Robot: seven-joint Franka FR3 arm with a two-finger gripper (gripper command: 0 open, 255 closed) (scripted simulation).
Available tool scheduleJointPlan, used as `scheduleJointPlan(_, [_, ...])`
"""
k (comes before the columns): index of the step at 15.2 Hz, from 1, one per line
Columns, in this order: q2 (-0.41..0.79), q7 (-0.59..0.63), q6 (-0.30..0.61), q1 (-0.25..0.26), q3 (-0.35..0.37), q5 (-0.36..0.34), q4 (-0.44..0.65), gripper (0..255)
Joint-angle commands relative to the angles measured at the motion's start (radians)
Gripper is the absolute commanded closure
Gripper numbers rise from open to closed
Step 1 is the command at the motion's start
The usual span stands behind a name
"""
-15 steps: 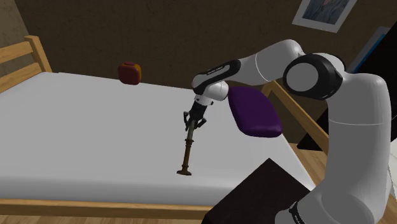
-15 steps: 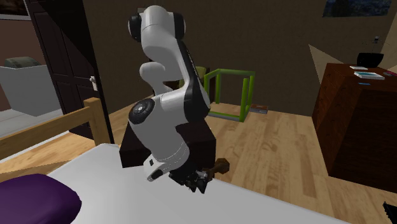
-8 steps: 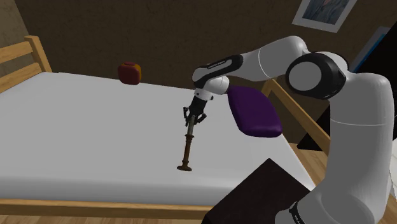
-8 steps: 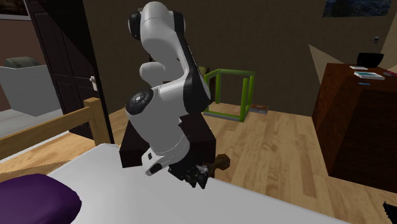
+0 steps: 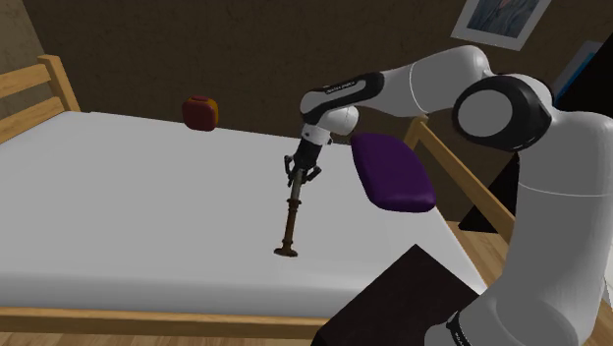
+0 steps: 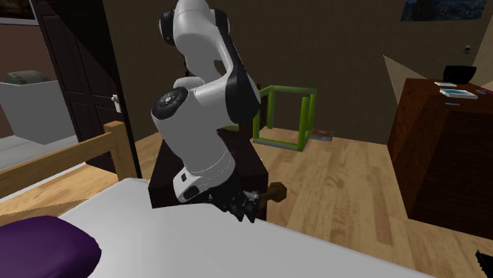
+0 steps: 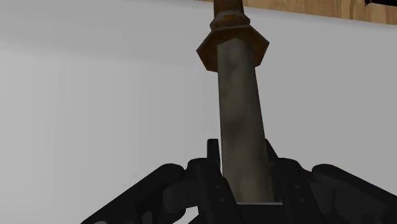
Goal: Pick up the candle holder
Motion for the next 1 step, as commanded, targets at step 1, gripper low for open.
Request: scheduleJointPlan(1, [-0.007, 0.004, -0.007, 0.001, 0.0, -0.001, 0.0, 255])
